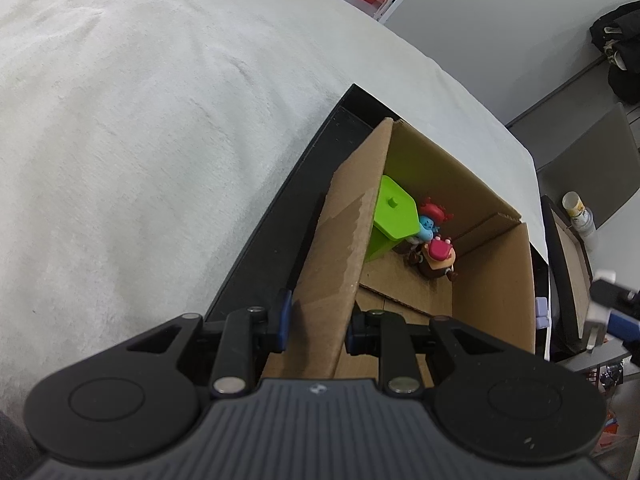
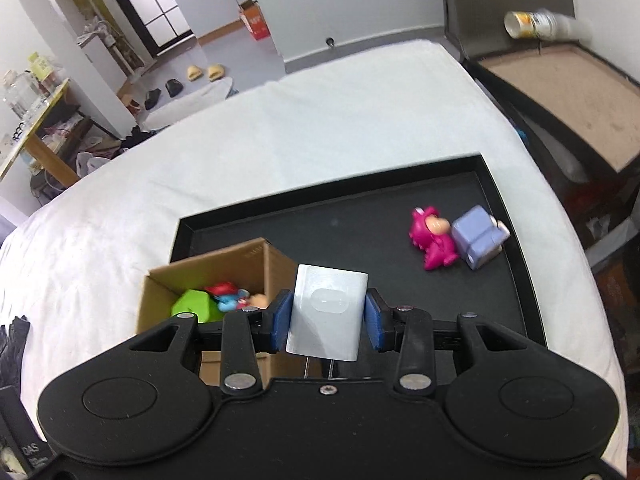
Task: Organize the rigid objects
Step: 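Lift and carry the white plug with the right gripper over the box, then open the right gripper to drop the white plug into the box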
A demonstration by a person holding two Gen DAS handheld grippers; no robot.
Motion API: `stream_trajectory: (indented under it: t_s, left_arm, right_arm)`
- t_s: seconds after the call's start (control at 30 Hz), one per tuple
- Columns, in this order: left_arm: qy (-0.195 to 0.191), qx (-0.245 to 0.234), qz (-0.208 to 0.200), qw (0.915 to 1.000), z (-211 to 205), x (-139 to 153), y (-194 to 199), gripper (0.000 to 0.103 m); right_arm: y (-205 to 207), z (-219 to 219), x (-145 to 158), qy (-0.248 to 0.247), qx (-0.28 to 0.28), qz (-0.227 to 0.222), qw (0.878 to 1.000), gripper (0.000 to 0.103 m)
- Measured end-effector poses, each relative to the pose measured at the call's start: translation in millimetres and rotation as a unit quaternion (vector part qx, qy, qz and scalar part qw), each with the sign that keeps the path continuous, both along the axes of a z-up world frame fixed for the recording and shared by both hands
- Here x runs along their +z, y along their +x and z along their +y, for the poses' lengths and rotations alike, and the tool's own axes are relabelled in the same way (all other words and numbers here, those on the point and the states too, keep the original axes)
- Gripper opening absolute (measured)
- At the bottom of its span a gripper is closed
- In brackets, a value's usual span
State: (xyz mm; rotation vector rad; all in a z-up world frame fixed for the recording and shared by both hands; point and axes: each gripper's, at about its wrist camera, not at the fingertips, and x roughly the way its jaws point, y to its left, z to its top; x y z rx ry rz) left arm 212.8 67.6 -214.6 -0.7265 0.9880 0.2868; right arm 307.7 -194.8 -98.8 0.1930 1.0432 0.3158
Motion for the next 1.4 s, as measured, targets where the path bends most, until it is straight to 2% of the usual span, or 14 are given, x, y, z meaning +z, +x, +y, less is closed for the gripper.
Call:
stream_trajectory:
  t_s: [0.27,0.73,1.0,1.17,1.27,1.4]
  left_arm:
    - [-0.010,-0.011,-0.002,0.9999,-2.1,-1.7,1.7,0.024]
    - [-0.023,-0.005,-0.008,0.9997,8.7,-3.6,2.6,0.025]
    - [-0.011,-0.008,-0.011,0.9998,12.5,-4.2,1.8,0.025]
    - [-0.022,-0.001,-0.012,0.9997,18.1,-4.6,2.5,0.025]
    - [-0.007,-0.004,-0.012,0.9999,16.2,-3.1,2.1,0.026]
    - [-0.014,-0.001,-0.011,0.9998,17.6,-2.6,1.5,0.026]
  right_arm:
    - [-5.8,25.2,7.6,0.012,0.028,-0.011,0.999,0.038]
    - [-21.2,81.7,-32.1,0.006,0.064,0.022,0.998,0.038]
    - [-25.0,96.4,-54.0,0.014,0.053,0.039,0.998,0.039]
    - [-26.7,104.2,-49.3,0.032,0.061,0.036,0.997,0.040]
    - [-28.7,101.1,-42.8,0.041,0.063,0.029,0.997,0.040]
    - [-33.8,93.2,-35.2,0.048,0.065,0.031,0.996,0.040]
